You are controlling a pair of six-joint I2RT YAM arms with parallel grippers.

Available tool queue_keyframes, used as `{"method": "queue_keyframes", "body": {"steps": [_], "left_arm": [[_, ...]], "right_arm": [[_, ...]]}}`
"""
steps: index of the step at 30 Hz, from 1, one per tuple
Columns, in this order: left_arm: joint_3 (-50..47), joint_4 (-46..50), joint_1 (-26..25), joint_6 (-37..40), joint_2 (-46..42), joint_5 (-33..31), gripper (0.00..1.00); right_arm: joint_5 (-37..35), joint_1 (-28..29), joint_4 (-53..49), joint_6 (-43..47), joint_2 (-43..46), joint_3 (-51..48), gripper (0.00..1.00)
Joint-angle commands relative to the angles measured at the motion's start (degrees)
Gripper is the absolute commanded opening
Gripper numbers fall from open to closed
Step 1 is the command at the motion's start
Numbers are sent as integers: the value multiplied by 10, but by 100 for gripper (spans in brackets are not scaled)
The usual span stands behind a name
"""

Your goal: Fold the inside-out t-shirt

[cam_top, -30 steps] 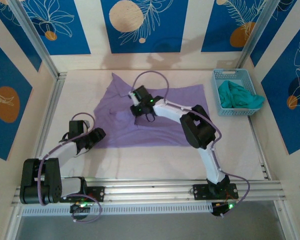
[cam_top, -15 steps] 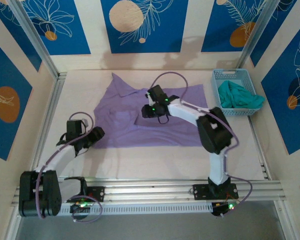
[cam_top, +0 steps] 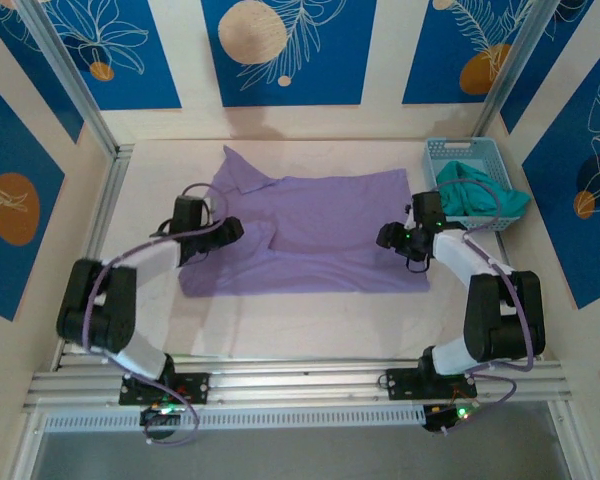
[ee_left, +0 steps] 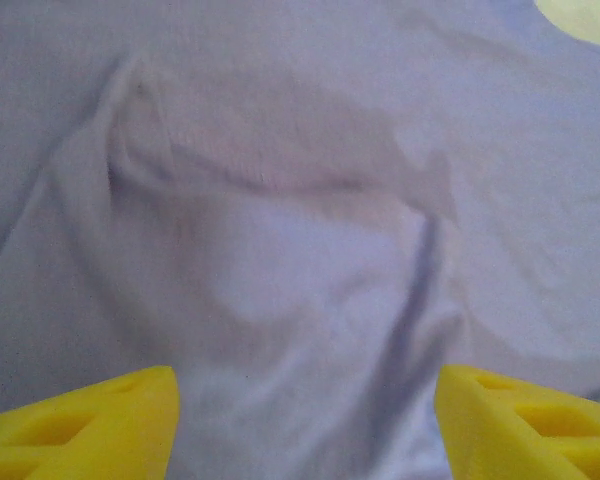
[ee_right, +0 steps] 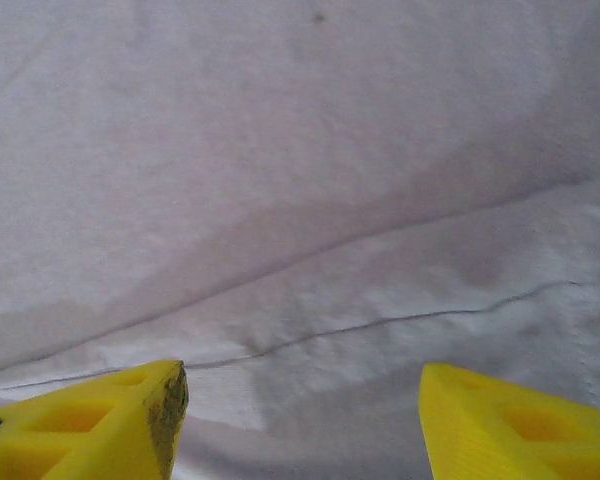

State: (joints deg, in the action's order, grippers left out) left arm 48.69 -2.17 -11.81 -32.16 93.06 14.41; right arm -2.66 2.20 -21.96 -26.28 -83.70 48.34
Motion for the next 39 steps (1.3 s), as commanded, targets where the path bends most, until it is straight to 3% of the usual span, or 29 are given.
{"method": "queue_keyframes", "body": {"steps": [1,7,14,19,24,29,33,39], "left_arm": [[58,2,3,26,67,-22,67],[130,18,25,18,152,-18,66],[159,28,50,9,182,-23,68],[172,15,70,-14,193,21,70],[140,-37,81,-52,146,67,72],[38,-97,80,-102,46,100,73],[-35,-59,79,-86,-12,93,73],[-77,13,81,-49,-28,85,73]], "right_arm": [[55,-31,0,-22,-17,-8,61],[76,-74,-17,-27,-67,-8,56],[100,-106,-26,-39,-103,-4,53],[97,-118,-31,-44,-108,-3,50],[83,-120,-32,-39,-75,-12,47],[79,-76,-30,-18,-7,-15,49],[81,-53,-39,-12,-7,1,53],[111,-49,-81,-10,-91,36,57]]}}
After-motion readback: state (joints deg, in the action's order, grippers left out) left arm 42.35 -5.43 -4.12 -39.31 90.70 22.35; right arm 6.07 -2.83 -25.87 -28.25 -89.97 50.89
